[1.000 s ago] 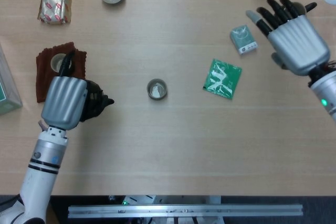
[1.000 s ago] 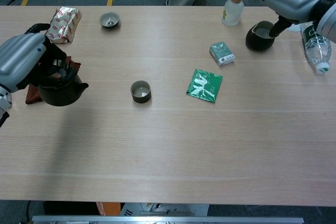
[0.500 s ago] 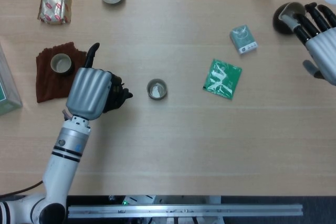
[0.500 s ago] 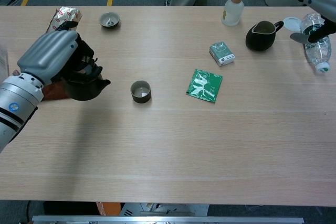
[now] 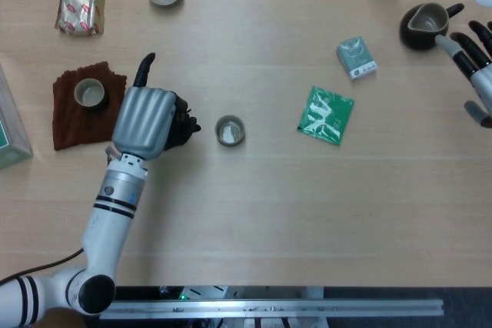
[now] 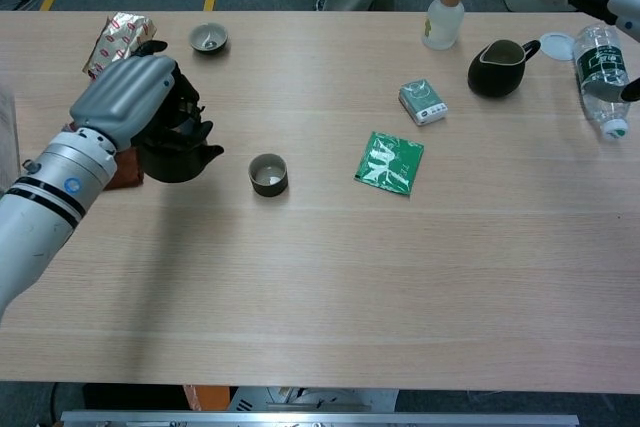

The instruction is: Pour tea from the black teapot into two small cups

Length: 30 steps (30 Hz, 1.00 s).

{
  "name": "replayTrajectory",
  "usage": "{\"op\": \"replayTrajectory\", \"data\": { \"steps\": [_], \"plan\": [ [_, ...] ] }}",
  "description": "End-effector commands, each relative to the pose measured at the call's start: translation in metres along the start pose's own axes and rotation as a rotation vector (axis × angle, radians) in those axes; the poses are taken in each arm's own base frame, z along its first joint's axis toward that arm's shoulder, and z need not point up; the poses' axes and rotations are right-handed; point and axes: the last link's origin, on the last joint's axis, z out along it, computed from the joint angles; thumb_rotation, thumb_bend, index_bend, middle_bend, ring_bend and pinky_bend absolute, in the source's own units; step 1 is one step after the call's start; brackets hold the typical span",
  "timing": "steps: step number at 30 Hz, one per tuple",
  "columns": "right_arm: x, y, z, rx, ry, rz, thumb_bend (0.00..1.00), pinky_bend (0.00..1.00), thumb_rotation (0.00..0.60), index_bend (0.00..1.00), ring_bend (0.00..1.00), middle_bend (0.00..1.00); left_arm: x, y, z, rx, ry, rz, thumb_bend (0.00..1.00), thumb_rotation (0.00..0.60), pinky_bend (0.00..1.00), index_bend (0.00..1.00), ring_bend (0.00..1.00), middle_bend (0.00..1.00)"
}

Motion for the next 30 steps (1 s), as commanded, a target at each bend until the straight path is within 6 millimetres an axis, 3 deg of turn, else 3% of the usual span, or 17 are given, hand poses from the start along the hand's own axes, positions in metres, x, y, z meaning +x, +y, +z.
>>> {"op": "replayTrajectory", "data": {
  "steps": [1, 14, 30],
  "plan": [
    [-0.004, 0.002, -0.001, -0.002, -0.009, 0.005, 0.24, 0.10, 0.600, 0.09, 0.03, 0.16, -0.003, 0.003, 0.007, 0.005, -0.001, 0.008, 0.39, 0.600, 0.04, 0.91, 0.84, 1.00],
    [-0.008, 0.007, -0.002, -0.011, -0.016, 0.017, 0.24, 0.10, 0.600, 0.09, 0.03, 0.16, -0.010, 0.019, 0.022, -0.012, -0.002, 0.050, 0.39, 0.600, 0.04, 0.91, 0.84, 1.00],
    [-0.009, 0.015, -0.005, -0.031, -0.015, 0.040, 0.24, 0.10, 0.600, 0.09, 0.03, 0.16, -0.019, 0.032, 0.027, -0.053, 0.014, 0.132, 0.39, 0.600, 0.04, 0.91, 0.84, 1.00]
  ]
}}
